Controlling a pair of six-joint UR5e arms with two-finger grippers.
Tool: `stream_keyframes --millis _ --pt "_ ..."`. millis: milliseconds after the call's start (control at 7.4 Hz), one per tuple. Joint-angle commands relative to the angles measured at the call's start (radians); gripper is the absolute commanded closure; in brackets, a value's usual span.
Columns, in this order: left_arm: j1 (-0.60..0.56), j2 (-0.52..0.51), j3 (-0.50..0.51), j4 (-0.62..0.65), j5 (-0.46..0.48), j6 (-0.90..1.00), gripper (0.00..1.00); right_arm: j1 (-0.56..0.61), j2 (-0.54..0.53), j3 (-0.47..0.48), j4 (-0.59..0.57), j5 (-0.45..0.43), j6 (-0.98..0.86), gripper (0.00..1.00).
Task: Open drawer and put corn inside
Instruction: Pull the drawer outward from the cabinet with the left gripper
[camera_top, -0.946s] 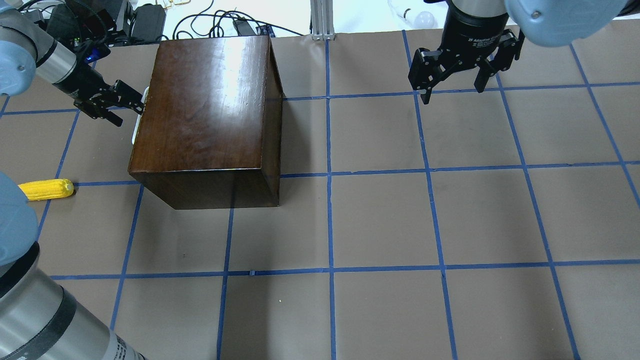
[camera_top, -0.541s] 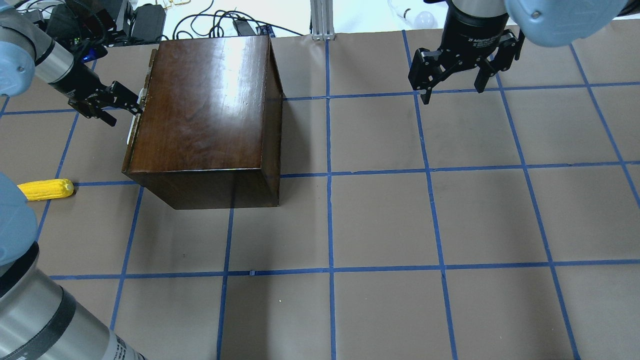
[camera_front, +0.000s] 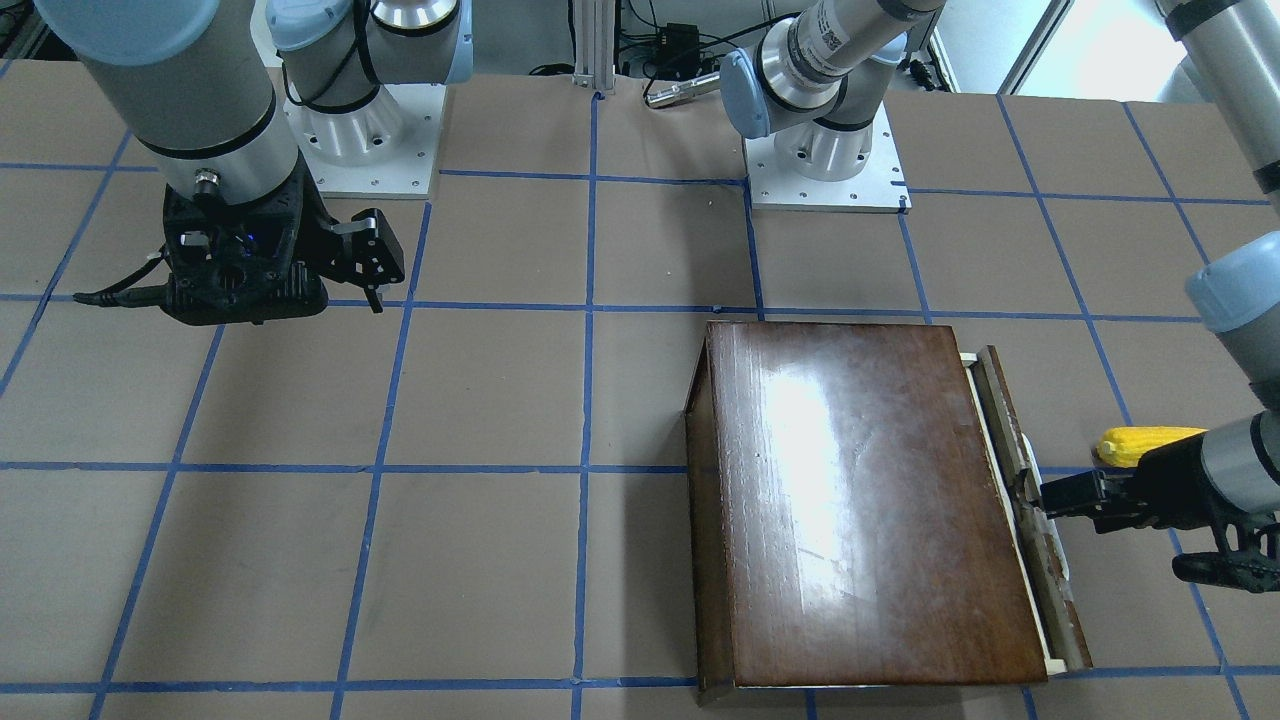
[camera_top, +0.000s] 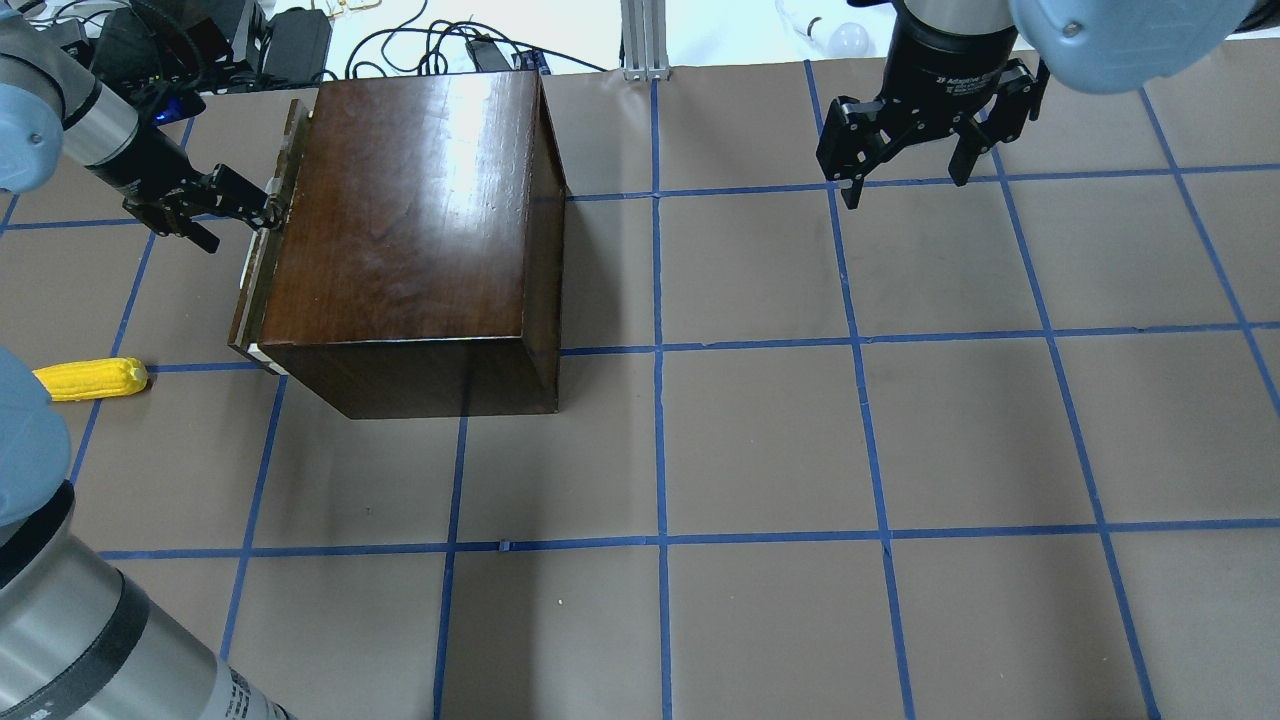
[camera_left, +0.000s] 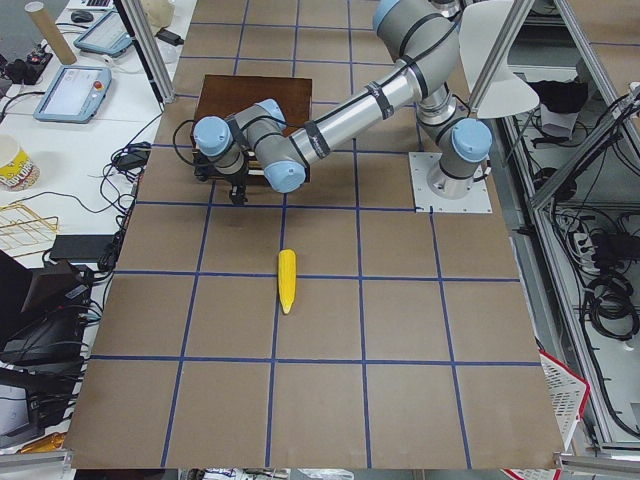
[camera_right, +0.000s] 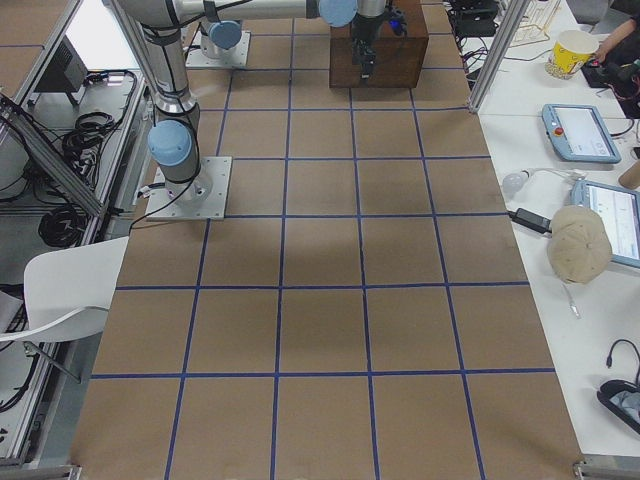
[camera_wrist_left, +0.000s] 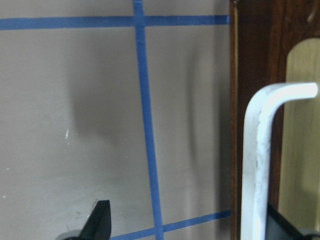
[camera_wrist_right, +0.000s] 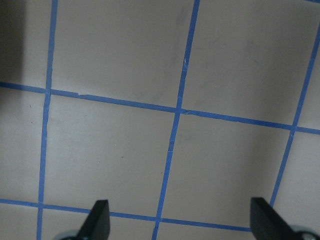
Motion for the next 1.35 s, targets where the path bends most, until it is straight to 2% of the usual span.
stream_keyframes --millis 0,1216 --pt "0.02 -0.001 0.001 0.0 0.001 0.004 0.0 0.0 0.0 0.0 0.0 0.0 0.0 0.0" --pt "0.097 -0.001 0.003 0.002 0.001 0.017 0.0 0.0 0.0 0.0 0.0 0.0 0.0 0.0"
